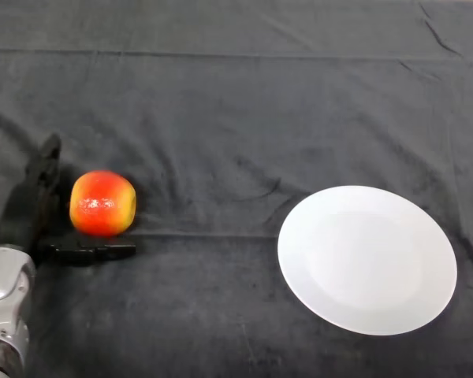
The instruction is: Move the apple to the plate
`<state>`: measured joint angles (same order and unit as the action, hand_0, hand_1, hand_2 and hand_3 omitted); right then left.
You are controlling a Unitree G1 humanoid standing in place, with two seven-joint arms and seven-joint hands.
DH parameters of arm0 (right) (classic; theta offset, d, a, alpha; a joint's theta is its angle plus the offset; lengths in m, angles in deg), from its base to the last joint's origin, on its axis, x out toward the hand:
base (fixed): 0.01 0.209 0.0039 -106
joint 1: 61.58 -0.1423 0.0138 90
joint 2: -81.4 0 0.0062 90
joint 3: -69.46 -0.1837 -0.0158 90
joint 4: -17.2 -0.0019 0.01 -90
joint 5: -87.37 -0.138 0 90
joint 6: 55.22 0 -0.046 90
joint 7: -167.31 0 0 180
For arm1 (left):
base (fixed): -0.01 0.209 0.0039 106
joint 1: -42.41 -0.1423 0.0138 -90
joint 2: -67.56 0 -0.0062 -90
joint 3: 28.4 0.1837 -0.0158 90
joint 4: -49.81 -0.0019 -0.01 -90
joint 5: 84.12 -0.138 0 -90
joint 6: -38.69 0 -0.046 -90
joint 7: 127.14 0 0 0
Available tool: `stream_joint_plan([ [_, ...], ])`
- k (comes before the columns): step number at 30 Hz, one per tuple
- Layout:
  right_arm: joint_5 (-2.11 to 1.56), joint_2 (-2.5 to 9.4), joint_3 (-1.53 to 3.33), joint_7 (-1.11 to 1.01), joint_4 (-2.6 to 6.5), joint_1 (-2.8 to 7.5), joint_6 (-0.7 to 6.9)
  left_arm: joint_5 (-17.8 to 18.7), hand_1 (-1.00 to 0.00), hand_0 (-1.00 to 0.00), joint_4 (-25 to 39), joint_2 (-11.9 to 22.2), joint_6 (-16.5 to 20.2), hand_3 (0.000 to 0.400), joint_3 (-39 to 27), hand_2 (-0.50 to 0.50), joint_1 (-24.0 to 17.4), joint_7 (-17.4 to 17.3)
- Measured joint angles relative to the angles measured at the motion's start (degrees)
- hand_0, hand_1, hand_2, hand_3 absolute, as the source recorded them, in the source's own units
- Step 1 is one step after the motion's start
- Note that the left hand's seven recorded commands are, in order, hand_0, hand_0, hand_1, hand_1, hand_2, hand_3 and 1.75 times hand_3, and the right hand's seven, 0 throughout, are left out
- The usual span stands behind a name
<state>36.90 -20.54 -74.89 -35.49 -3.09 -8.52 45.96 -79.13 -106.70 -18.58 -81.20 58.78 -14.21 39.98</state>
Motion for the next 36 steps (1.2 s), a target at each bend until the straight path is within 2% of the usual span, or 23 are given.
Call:
stream_joint_plan([
  [3,0.00,0.00,0.00,0.00,0.00,0.00,0.00,-1.21,0.00,0.00,0.26,-0.19,-0.42,0.000,1.06,0.00,0.00,-0.04],
  [4,0.00,0.00,0.00,0.00,0.00,0.00,0.00,-1.62,0.00,-0.03,0.28,-0.21,-0.80,0.013,1.82,-0.02,0.00,-0.04],
  [5,0.00,0.00,0.00,0.00,0.00,0.00,0.00,-1.89,0.00,-0.46,0.36,-0.29,-1.11,0.184,2.17,-0.23,0.00,-0.06],
  [6,0.00,0.00,0.00,0.00,0.00,0.00,0.00,-2.20,-0.09,-0.67,0.50,-0.34,-1.14,0.270,2.36,-0.29,0.00,-0.07],
  [7,0.00,0.00,0.00,0.00,0.00,0.00,0.00,-2.80,-0.53,-1.00,0.55,-0.39,-1.31,0.400,2.49,-0.24,0.00,-0.07],
  [8,0.00,0.00,0.00,0.00,0.00,0.00,0.00,-3.05,-0.64,-1.00,0.56,-0.44,-1.62,0.400,2.68,-0.18,0.00,-0.07],
  [9,0.00,0.00,0.00,0.00,0.00,0.00,0.00,-3.19,-0.82,-1.00,0.57,-0.45,-1.87,0.400,3.11,-0.09,0.00,-0.07],
  [10,0.00,0.00,0.00,0.00,0.00,0.00,0.00,-3.52,-0.93,-1.00,0.63,-0.45,-2.24,0.400,3.78,-0.04,0.00,-0.06],
  [12,0.00,0.00,0.00,0.00,0.00,0.00,0.00,-4.23,-1.00,-1.00,0.96,-0.47,-2.85,0.400,4.49,0.00,0.01,-0.06],
  [17,0.00,0.00,0.00,0.00,0.00,0.00,0.00,-4.39,-1.00,-1.00,0.98,-0.63,-3.05,0.400,5.07,0.00,0.11,0.10],
  [26,0.00,0.00,0.02,0.01,0.00,0.00,0.00,-6.79,-1.00,-1.00,1.01,-1.44,-3.70,0.400,8.84,0.00,1.80,1.39],
  [32,0.00,0.00,0.01,0.01,0.00,0.00,0.00,-6.79,-1.00,-1.00,1.06,-4.44,-6.45,0.400,11.15,0.00,2.15,1.72],
  [36,0.00,0.00,0.01,0.01,0.00,0.00,0.00,-6.87,-1.00,-1.00,1.09,-7.58,-8.90,0.400,13.50,0.00,2.97,1.72],
])
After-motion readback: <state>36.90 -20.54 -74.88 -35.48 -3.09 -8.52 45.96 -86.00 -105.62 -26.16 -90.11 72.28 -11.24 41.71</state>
